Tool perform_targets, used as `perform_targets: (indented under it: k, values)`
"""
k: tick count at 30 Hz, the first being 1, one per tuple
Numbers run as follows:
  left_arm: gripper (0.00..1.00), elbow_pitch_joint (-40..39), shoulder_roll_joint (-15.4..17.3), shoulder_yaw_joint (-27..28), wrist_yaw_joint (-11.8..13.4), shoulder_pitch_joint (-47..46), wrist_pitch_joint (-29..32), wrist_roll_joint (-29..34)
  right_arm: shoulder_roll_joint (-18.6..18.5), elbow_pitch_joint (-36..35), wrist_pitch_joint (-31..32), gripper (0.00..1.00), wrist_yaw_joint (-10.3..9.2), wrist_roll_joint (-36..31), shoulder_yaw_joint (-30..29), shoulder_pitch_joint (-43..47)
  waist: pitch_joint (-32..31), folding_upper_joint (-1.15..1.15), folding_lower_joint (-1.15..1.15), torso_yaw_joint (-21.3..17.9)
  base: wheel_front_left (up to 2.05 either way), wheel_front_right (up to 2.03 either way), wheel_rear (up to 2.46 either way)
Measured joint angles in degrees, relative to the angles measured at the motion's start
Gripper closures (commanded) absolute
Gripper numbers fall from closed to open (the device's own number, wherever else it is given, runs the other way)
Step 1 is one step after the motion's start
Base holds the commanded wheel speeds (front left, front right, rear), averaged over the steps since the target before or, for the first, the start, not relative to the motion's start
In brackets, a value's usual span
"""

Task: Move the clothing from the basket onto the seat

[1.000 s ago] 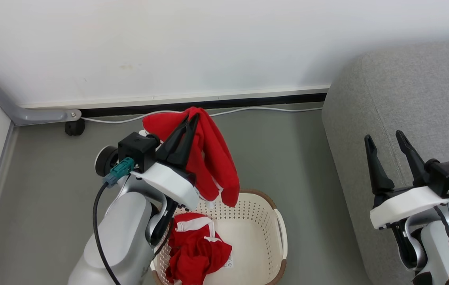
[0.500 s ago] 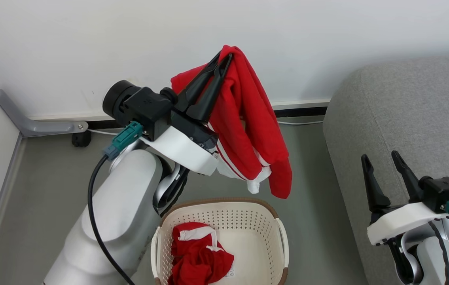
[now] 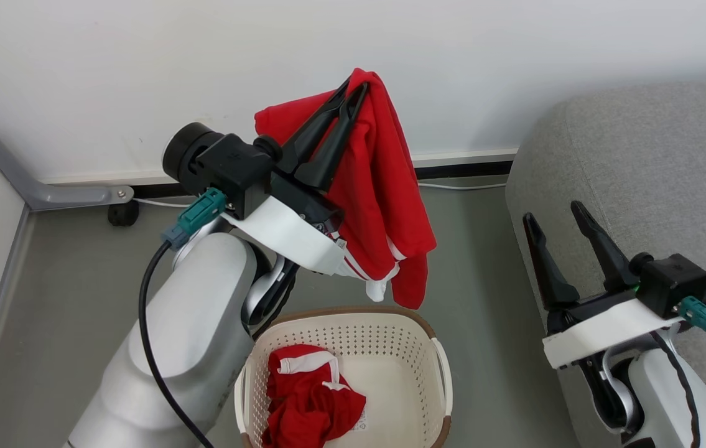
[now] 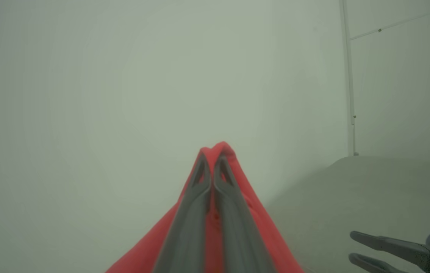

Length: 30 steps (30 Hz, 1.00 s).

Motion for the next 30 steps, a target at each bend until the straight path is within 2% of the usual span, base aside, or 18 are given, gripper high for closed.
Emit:
perform_targets:
  k: [8,11,14,21,30]
  values:
    - [1.00,0.2,-0.5,-0.9,0.0,0.0,0.0,0.0,-3.4,-10.5,0.0,0.00,-0.01,7.5,11.4,-5.5,0.7,0.00,0.00,0.1,0.00,0.00,0.00]
    - [1.00,0.3,-0.7,-1.2,0.0,0.0,0.0,0.0,-4.0,-14.2,0.0,0.00,0.01,9.2,13.0,-7.3,0.9,0.00,0.00,0.4,0.00,0.00,0.00]
    - [1.00,0.4,-1.1,-1.5,0.0,0.0,0.0,0.0,-5.3,-15.1,0.0,0.00,0.01,9.9,15.9,-8.3,1.1,0.00,0.00,0.7,0.00,0.00,0.00]
    - [1.00,0.4,-1.3,-2.5,0.0,0.0,0.0,0.0,-7.1,-9.0,0.0,0.00,0.02,11.0,22.3,-10.3,1.3,0.00,0.00,1.6,0.00,0.00,0.00]
    - [1.00,0.1,-1.6,-4.2,0.0,-1.1,0.0,-0.5,-6.4,2.7,0.0,0.00,0.01,13.3,29.0,-15.1,1.6,0.00,0.00,3.2,0.00,0.00,0.00]
